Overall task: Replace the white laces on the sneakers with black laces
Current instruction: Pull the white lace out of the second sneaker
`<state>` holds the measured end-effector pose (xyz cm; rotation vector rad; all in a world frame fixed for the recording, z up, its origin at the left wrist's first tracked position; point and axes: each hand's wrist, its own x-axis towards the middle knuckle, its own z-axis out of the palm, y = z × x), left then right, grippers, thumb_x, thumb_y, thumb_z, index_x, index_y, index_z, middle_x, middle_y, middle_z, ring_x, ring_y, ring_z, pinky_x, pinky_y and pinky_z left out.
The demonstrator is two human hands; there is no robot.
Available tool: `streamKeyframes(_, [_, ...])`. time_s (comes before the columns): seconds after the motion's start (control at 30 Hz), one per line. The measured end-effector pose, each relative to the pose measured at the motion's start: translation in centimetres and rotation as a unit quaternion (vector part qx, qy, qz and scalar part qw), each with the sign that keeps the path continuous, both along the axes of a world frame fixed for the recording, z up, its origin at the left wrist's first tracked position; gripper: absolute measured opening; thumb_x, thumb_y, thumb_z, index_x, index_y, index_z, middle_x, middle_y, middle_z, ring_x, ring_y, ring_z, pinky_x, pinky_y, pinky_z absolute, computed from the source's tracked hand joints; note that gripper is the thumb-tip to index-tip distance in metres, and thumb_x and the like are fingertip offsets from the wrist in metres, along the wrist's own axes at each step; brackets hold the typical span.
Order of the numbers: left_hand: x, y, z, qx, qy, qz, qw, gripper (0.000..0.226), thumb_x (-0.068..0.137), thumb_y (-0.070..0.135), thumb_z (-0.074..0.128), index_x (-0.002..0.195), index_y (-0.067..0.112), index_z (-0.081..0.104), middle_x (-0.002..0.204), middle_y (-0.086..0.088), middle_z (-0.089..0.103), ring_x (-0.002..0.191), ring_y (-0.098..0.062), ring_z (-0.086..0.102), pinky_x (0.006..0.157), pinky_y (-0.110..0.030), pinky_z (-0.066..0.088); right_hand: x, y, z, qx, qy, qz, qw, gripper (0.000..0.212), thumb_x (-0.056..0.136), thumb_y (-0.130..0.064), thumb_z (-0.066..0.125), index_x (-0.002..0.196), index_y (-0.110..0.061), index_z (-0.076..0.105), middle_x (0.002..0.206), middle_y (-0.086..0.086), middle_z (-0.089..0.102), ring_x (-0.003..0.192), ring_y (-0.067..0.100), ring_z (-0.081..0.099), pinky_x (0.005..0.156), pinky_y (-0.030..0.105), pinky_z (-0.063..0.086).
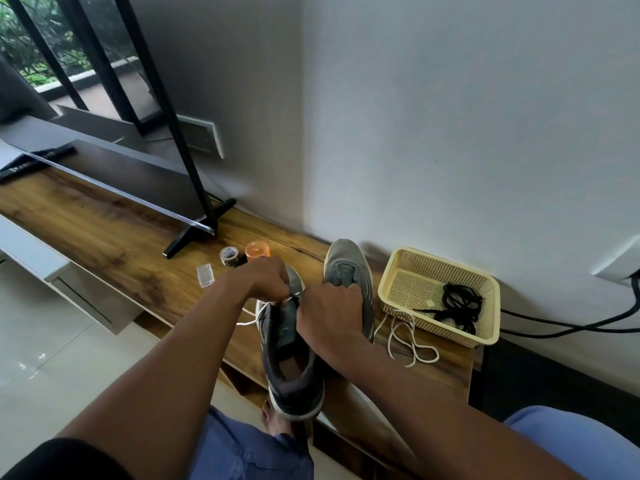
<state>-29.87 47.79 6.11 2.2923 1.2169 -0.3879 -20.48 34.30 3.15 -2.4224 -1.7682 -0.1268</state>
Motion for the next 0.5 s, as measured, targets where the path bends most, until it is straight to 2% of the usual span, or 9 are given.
streamKeyframes(0.17, [-0.1,-0.3,0.6,-0.022,-0.003,-0.003,1.0,0.006,0.082,0.012,0.075,0.078,0.007,0.076,0.077,-0.004,0.068,0.074,-0.019,0.06,0.064,-0.027,0.045,-0.1,0.1,0.0,-0.001,-0.005,-0.009,1.0,0.024,0.084,-0.03,0.067,0.063,-0.022,0.059,0.059,-0.001,0.062,0.05,0.023,0.044,0.069,0.04,0.028])
streamKeyframes(0.2, [-0.1,-0.4,0.8,-0.033,-0.002,-0.004,0.999,0.004,0.08,0.008,0.073,0.077,0.007,0.076,0.077,-0.003,0.068,0.076,-0.019,0.06,0.065,-0.028,0.045,0.0,0.0,0.0,-0.002,-0.008,-0.009,1.0,0.025,0.084,-0.03,0.068,0.062,-0.024,0.056,0.058,-0.001,0.059,0.05,0.023,0.043,0.069,0.04,0.028])
streamKeyframes(0.3, [-0.4,-0.8,1.2,-0.073,-0.001,-0.011,0.997,0.023,0.073,-0.005,0.065,0.063,0.014,0.073,0.072,-0.003,0.069,0.08,-0.025,0.062,0.071,-0.033,0.046,0.6,0.1,0.0,-0.007,-0.015,-0.005,1.0,0.03,0.087,-0.031,0.065,0.064,-0.026,0.047,0.057,-0.005,0.039,0.054,0.022,0.042,0.071,0.039,0.029])
streamKeyframes(0.37, [-0.7,-0.7,1.1,-0.063,-0.022,0.0,0.998,0.018,0.075,-0.004,0.065,0.067,0.01,0.074,0.079,-0.01,0.073,0.09,-0.034,0.068,0.074,-0.036,0.047,0.8,0.1,0.1,-0.002,-0.014,0.003,1.0,0.033,0.091,-0.034,0.064,0.065,-0.026,0.045,0.055,-0.007,0.029,0.055,0.021,0.043,0.072,0.04,0.031])
streamKeyframes(0.43, [-1.0,-0.5,1.0,-0.031,-0.06,0.023,0.997,0.006,0.08,0.001,0.067,0.077,0.002,0.073,0.09,-0.015,0.077,0.099,-0.035,0.071,0.074,-0.036,0.049,0.9,0.0,0.1,0.012,-0.008,0.009,1.0,0.037,0.093,-0.036,0.064,0.065,-0.026,0.043,0.054,-0.007,0.025,0.055,0.021,0.044,0.072,0.04,0.032])
streamKeyframes(0.5, [-1.4,-0.2,0.9,0.012,-0.094,0.057,0.994,0.006,0.083,0.008,0.067,0.08,0.004,0.07,0.093,-0.014,0.076,0.096,-0.033,0.07,0.072,-0.035,0.051,1.0,-0.1,0.0,0.031,0.004,0.01,0.999,0.035,0.094,-0.04,0.064,0.067,-0.025,0.047,0.056,-0.007,0.033,0.057,0.021,0.047,0.072,0.04,0.034])
